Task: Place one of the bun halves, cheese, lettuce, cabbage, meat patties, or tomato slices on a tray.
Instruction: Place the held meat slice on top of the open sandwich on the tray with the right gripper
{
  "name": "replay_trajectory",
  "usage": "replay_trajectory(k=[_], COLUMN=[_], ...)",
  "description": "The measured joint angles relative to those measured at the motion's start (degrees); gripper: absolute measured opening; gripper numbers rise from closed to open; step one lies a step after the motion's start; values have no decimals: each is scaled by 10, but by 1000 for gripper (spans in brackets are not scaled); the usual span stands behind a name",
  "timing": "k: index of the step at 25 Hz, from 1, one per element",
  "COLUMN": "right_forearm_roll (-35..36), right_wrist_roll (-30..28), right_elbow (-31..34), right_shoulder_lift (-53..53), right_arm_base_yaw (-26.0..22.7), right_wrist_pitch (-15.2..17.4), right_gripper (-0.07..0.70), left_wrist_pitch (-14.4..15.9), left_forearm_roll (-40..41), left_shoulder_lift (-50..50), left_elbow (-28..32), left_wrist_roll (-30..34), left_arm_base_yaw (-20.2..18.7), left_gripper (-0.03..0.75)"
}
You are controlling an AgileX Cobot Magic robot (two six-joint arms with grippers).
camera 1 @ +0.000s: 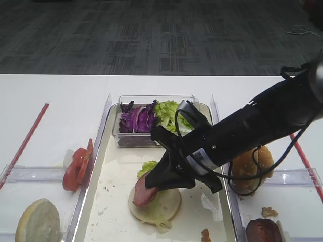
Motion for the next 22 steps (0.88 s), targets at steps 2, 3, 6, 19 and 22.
replay_trajectory(k=[2,3,6,19,22], right_forearm_roll=[11,15,23,27,27], right_wrist_roll=[-7,-11,-15,-16,-17], right_elbow=[0,0,0,0,0], right_shoulder_lift=[5,8,17,22,22], right_arm_base_yaw=[0,-1,-1,-1,-1], right_wrist_pitch=[0,0,0,-10,-10], right_gripper=[92,92,92,114,162], left_wrist_pitch=[0,0,0,0,0], left_forearm_roll=[0,0,0,0,0], left_shoulder_lift=[0,0,0,0,0], left_elbow=[0,0,0,0,0], left_wrist_roll=[0,0,0,0,0], left_arm_base_yaw=[0,0,0,0,0], left_gripper=[474,474,474,474,474])
